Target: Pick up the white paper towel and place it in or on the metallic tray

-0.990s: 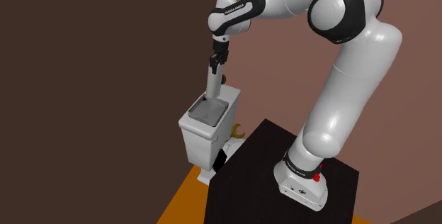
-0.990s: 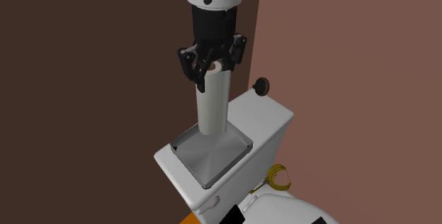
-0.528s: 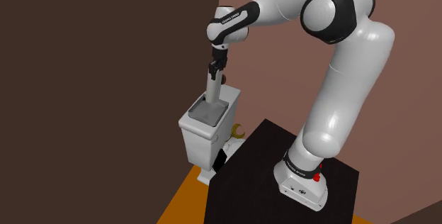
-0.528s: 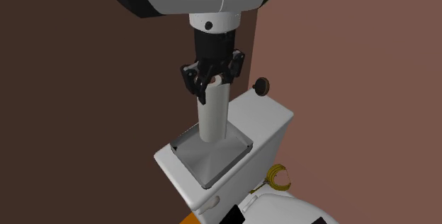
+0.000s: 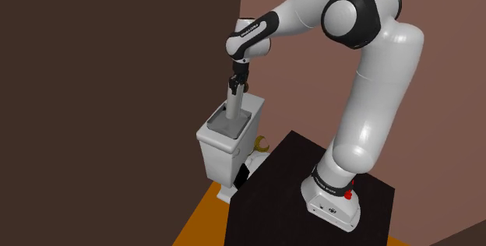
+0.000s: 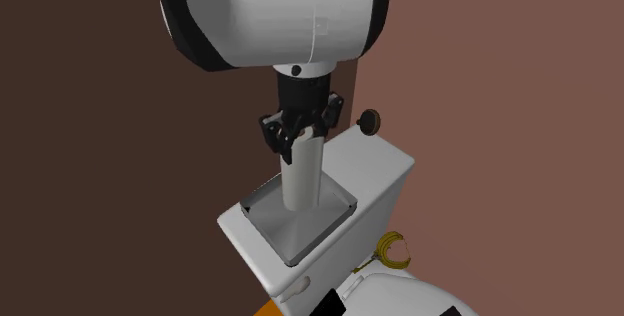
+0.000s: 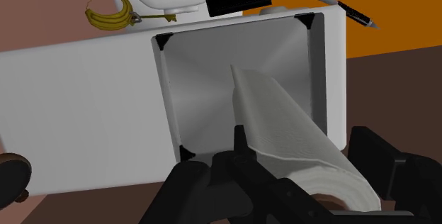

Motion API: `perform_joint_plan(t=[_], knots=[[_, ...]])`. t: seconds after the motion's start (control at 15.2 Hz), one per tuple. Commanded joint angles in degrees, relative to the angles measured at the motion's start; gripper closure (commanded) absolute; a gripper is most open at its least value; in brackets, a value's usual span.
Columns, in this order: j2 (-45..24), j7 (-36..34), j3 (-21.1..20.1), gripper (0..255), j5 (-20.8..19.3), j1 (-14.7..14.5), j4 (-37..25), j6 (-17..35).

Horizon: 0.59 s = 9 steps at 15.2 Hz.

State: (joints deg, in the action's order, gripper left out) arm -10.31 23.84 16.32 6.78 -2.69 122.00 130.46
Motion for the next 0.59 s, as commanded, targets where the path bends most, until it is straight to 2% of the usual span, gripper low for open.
perform_joint_plan(t=[0.0, 0.53], knots=[[-0.97, 0.40, -0.11, 255, 0.49, 0.10, 0.51, 1.46], [-1.63, 0.65, -0.21, 255, 0.81, 0.17, 0.77, 2.33]])
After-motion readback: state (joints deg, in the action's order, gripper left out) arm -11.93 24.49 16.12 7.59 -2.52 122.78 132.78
